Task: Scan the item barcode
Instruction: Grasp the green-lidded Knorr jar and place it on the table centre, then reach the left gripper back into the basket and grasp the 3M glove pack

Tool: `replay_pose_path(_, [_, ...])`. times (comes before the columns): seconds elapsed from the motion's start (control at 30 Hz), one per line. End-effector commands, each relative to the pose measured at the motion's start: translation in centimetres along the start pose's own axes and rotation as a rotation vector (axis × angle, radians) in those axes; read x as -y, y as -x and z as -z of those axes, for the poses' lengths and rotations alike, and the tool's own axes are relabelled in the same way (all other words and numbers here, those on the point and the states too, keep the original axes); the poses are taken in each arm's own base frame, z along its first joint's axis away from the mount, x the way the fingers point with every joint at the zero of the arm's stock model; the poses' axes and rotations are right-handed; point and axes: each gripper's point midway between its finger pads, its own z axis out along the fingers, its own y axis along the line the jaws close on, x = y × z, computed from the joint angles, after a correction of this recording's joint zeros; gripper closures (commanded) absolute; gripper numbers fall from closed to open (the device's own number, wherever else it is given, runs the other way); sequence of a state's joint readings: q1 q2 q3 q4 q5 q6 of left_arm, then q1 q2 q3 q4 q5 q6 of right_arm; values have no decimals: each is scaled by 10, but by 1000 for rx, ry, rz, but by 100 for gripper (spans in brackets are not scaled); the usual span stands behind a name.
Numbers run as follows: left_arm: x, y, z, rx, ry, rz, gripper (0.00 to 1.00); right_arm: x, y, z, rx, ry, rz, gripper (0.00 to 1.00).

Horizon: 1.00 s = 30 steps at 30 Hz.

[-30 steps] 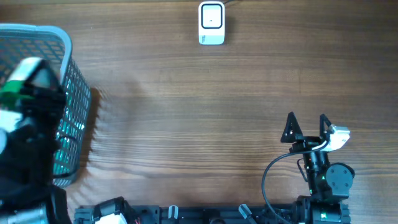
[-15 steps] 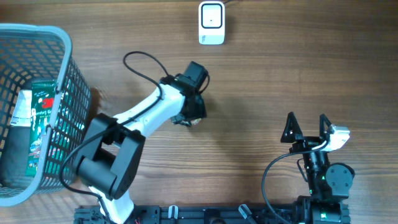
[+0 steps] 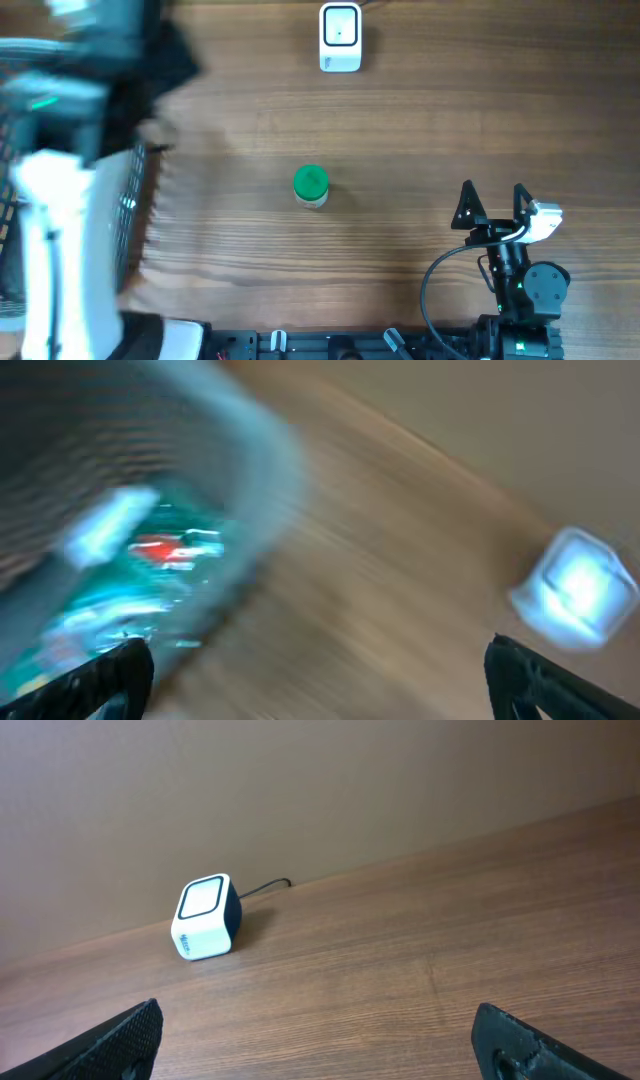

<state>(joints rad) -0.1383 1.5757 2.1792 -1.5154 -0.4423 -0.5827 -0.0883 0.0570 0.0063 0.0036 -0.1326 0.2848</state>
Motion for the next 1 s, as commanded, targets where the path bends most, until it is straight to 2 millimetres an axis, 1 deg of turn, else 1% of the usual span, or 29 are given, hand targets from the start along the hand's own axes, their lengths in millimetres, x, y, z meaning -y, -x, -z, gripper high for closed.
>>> replay_pose_path(0.0, [-116,25,-11,-58,109,379,0,0,1,0,7,-1,-6,0])
replay_pose_path(0.03, [-130,25,-17,-89,100,390,0,0,1,0,7,-1,-6,0])
replay_pose_path(0.07, [-147,21,-27,-150,73,391,0,0,1,0,7,-1,-6,0])
replay_pose_path(0.1, [-169,10,-40,-232,74,383,0,0,1,0,7,-1,-5,0])
replay_pose_path(0.13, [-186,-2,-50,-301,108,384,0,0,1,0,7,-1,-5,0])
replay_pose_path(0.17, [-200,-12,-61,-360,136,393,0,0,1,0,7,-1,-5,0])
replay_pose_path(0.2, [-209,-18,-72,-398,155,418,0,0,1,0,7,-1,-5,0])
replay_pose_path(0.23, [-224,-34,-105,-494,196,438,0,0,1,0,7,-1,-6,0])
replay_pose_path(0.27, [-228,-42,-119,-537,217,436,0,0,1,0,7,-1,-5,0])
replay_pose_path(0.37, [-221,-77,-165,-693,213,352,0,0,1,0,7,-1,-5,0])
replay_pose_path(0.43, [-223,-101,-187,-760,264,303,0,0,1,0,7,-1,-5,0])
replay_pose_path(0.47, [-219,-119,-204,-799,271,274,0,0,1,0,7,-1,-5,0])
replay_pose_path(0.53, [-209,-138,-225,-828,241,193,0,0,1,0,7,-1,-5,0])
replay_pose_path(0.63, [-194,-154,-243,-854,200,85,0,0,1,0,7,-1,-5,0])
replay_pose_path(0.7, [-189,-162,-255,-869,182,41,0,0,1,0,7,-1,-5,0])
replay_pose_path(0.83, [-192,-170,-269,-867,164,-36,0,0,1,0,8,-2,-6,0])
replay_pose_path(0.9, [-193,-179,-278,-863,142,-81,0,0,1,0,7,-1,-5,0])
replay_pose_path(0.97, [-197,-194,-285,-898,155,-86,0,0,1,0,7,-1,-5,0])
